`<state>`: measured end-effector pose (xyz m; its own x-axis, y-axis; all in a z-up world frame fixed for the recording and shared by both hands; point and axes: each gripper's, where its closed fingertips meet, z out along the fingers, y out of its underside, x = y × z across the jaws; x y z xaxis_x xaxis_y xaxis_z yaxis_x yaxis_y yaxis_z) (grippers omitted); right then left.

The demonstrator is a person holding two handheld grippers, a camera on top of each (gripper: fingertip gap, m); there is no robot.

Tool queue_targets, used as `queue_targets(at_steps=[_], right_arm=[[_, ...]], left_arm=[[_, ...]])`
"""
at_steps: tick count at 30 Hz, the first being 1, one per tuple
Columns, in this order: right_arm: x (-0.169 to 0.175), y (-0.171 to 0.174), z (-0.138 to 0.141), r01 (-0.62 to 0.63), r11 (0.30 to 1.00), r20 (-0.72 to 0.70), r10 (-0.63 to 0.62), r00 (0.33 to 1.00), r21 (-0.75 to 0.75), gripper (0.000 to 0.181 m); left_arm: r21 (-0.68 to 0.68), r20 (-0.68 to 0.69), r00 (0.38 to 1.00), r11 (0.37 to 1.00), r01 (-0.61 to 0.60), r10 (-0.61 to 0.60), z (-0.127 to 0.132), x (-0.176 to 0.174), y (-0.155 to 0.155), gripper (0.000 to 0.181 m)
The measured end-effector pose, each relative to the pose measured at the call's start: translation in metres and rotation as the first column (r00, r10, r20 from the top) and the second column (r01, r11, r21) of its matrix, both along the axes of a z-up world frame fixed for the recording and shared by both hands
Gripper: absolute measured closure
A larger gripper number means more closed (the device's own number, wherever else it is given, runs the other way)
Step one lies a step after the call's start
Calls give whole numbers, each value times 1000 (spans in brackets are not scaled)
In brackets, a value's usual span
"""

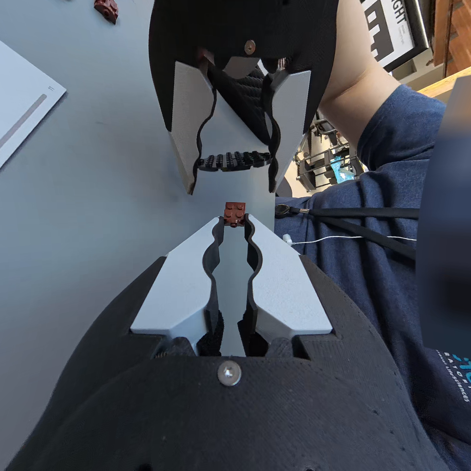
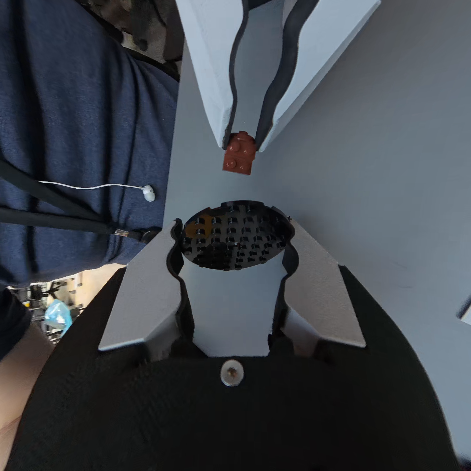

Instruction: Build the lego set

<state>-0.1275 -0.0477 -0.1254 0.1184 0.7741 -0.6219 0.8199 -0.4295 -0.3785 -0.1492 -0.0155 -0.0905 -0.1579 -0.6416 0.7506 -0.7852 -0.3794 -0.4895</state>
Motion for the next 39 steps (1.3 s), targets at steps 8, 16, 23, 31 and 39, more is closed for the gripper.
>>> queue_targets(at_steps=[8, 16, 23, 31, 39], right_arm=[[-11, 8, -8, 13, 963, 31, -22, 999, 271, 102], [-29, 18, -21, -36, 837, 66, -1, 998, 546, 102], [-34, 26, -33, 2, 788, 39, -33, 999, 616, 102], [-36, 27, -33, 82, 770, -51, -65, 997, 632, 100], [-35, 31, -26, 244, 694, -176, -169, 970, 677, 84]], left_arm=[[280, 99, 995, 959, -30, 3, -21, -19, -13, 167], [439, 131, 990, 892, -111, 59, -40, -15, -13, 167], [554, 130, 991, 826, -101, 34, -47, -9, -11, 167], [537, 168, 985, 835, -124, 37, -43, 1, -14, 168], [548, 146, 988, 829, -114, 39, -48, 3, -14, 167]])
